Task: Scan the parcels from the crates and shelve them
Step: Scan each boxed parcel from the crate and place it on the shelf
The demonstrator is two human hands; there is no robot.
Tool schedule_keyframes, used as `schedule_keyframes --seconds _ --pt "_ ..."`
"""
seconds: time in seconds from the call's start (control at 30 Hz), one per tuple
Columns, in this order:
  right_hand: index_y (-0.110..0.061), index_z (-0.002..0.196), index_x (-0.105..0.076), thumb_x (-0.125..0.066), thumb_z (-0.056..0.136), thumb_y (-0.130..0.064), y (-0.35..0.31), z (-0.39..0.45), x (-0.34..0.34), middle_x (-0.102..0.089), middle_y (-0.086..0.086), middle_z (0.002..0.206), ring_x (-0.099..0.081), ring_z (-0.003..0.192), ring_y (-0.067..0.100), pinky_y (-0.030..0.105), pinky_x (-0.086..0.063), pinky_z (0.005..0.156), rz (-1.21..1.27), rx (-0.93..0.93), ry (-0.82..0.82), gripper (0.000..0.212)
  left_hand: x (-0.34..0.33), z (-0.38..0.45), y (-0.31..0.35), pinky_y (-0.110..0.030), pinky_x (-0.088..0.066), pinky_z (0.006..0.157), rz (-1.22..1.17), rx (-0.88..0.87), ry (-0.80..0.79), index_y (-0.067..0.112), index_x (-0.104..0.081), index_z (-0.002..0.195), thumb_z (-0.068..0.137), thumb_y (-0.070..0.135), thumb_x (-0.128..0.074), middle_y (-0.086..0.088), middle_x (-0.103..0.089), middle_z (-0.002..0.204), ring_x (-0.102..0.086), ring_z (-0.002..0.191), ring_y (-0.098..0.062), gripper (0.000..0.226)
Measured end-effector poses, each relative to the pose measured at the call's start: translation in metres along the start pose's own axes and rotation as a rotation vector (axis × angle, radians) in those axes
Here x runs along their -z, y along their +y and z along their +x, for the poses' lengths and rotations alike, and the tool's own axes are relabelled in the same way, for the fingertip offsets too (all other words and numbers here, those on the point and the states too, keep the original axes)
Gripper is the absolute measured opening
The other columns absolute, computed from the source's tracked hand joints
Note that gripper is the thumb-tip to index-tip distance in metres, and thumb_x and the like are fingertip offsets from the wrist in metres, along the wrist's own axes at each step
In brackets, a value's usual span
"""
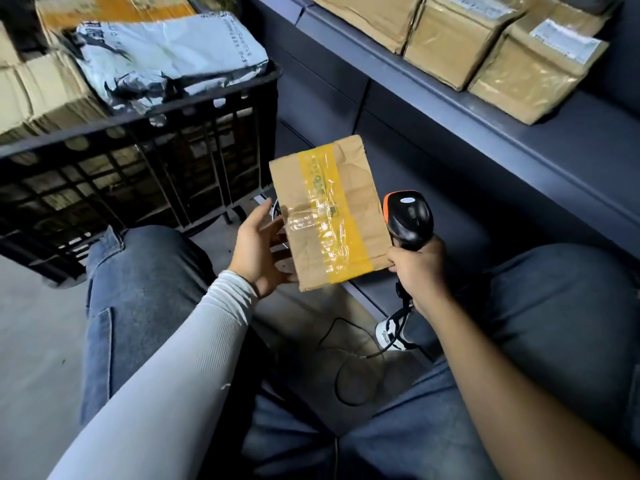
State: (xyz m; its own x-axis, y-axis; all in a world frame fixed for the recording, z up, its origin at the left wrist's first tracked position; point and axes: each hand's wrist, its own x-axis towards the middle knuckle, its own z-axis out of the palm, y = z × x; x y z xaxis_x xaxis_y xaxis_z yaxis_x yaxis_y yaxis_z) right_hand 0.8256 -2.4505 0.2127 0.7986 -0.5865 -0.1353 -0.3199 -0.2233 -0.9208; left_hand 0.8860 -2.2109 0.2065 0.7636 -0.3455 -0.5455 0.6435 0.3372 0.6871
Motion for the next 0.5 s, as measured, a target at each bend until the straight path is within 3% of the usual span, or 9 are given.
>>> schedule_keyframes --seconds 0.07,0.13,0.17,0.2,0.3,0.37,0.43,0.5 --pt "0.001 0.081 -0.068 -0.067 0.067 -0.003 -0.002 -0.001 0.001 -0.064 0.002 0.069 -0.058 0.065 0.023 0.039 -0.048 0.061 0.017 -0.029 -0.016 0.015 -0.001 0.002 -0.002 -0.046 -0.057 0.072 0.004 0.020 0.019 0.022 -0.076 0.116 0.083 0.078 -0.056 -0.003 -0.070 0.106 -0.068 0.093 -0.028 0.068" --pt "-0.007 0.084 -0.076 -0.069 0.061 -0.015 -0.005 0.000 0.002 -0.074 0.001 0.076 -0.067 0.069 0.024 0.041 -0.053 0.061 0.063 -0.078 -0.022 0.025 -0.004 0.000 -0.003 -0.035 -0.052 0.053 -0.084 0.045 -0.010 0.022 -0.072 0.094 0.089 0.078 -0.050 0.001 -0.065 0.080 -0.063 0.065 -0.020 0.060" --pt "-0.010 0.082 -0.077 -0.069 0.059 -0.018 -0.006 0.001 0.003 -0.075 0.000 0.076 -0.068 0.069 0.023 0.041 -0.054 0.062 0.090 -0.100 -0.013 0.026 -0.004 0.000 -0.003 -0.032 -0.049 0.050 -0.121 0.064 -0.017 0.023 -0.068 0.089 0.090 0.079 -0.048 0.003 -0.060 0.075 -0.060 0.060 -0.019 0.059" --pt "-0.008 0.082 -0.075 -0.070 0.059 -0.020 -0.006 0.002 0.004 -0.071 -0.001 0.073 -0.064 0.067 0.022 0.041 -0.052 0.061 0.109 -0.115 0.001 0.027 -0.004 0.000 -0.003 -0.033 -0.050 0.052 -0.128 0.074 -0.023 0.025 -0.067 0.089 0.089 0.081 -0.047 0.002 -0.061 0.079 -0.061 0.066 -0.021 0.060" --pt "0.002 0.094 -0.071 -0.070 0.057 -0.022 -0.008 0.007 0.009 -0.062 0.001 0.071 -0.055 0.065 0.022 0.039 -0.044 0.060 0.125 -0.157 0.012 0.044 -0.002 0.002 -0.002 -0.046 -0.055 0.059 -0.089 0.088 -0.022 0.027 -0.071 0.108 0.087 0.083 -0.046 -0.006 -0.065 0.114 -0.064 0.106 -0.031 0.065" --pt "-0.006 0.099 -0.076 -0.072 0.057 -0.022 -0.008 0.011 0.012 -0.067 0.002 0.074 -0.059 0.066 0.024 0.038 -0.046 0.060 0.140 -0.203 -0.030 0.046 -0.002 0.001 -0.002 -0.048 -0.055 0.060 -0.103 0.090 0.001 0.025 -0.068 0.113 0.088 0.081 -0.047 -0.008 -0.063 0.116 -0.063 0.104 -0.032 0.065" --pt "-0.014 0.094 -0.080 -0.074 0.062 -0.020 -0.008 0.013 0.015 -0.072 0.003 0.077 -0.064 0.067 0.026 0.039 -0.050 0.059 0.152 -0.221 -0.058 0.033 -0.001 0.002 -0.003 -0.060 -0.057 0.071 -0.110 0.098 0.003 0.023 -0.067 0.119 0.089 0.079 -0.050 -0.011 -0.063 0.115 -0.063 0.101 -0.033 0.066" --pt "-0.020 0.094 -0.083 -0.076 0.065 -0.020 -0.008 0.014 0.015 -0.079 0.005 0.088 -0.072 0.075 0.029 0.045 -0.056 0.064 0.186 -0.232 -0.095 0.029 0.001 0.004 -0.004 -0.075 -0.048 0.086 -0.093 0.117 0.023 0.030 -0.064 0.135 0.087 0.078 -0.052 -0.013 -0.063 0.133 -0.060 0.119 -0.036 0.069"
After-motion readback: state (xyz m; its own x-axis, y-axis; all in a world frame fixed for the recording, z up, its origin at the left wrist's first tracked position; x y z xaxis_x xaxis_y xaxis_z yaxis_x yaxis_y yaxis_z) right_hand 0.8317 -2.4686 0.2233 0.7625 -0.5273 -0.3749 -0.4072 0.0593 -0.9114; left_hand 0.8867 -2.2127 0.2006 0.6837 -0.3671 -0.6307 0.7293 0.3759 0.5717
